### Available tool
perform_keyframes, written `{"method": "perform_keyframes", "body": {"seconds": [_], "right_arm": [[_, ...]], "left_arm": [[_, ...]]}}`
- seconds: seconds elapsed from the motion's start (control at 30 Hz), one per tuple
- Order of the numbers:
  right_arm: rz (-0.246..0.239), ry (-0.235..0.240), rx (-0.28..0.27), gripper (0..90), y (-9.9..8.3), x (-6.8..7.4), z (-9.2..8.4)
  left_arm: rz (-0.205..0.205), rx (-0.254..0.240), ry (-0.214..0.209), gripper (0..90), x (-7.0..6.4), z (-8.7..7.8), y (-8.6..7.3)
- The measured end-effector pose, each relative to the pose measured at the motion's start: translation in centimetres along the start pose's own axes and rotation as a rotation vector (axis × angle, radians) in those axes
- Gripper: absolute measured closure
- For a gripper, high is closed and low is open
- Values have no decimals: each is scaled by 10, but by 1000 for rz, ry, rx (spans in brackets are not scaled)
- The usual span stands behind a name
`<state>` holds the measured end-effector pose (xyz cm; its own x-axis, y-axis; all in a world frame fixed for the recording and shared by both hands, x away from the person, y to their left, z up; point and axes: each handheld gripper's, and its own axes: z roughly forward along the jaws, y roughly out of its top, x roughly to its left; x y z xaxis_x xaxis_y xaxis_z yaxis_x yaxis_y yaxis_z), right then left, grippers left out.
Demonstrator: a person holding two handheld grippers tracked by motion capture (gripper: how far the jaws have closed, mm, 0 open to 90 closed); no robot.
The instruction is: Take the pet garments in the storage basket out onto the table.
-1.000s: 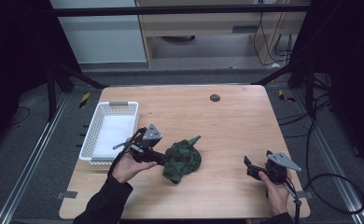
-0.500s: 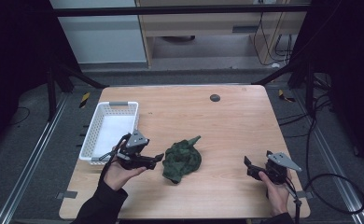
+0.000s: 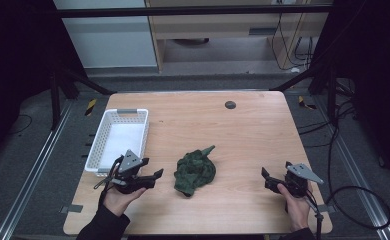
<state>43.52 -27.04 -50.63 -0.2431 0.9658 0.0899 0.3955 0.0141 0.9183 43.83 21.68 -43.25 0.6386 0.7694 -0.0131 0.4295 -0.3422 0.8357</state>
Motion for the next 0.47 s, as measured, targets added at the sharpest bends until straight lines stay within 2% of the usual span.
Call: {"method": "perform_keyframes", "body": {"seconds": [0.3, 0.47], "right_arm": [[1, 0, -1, 51, 0, 0, 0], [0, 1, 2, 50, 0, 0, 0]], "left_arm": [[-49, 11, 1, 491, 4, -17, -27], [-73, 32, 28, 530, 11, -23, -40]]}}
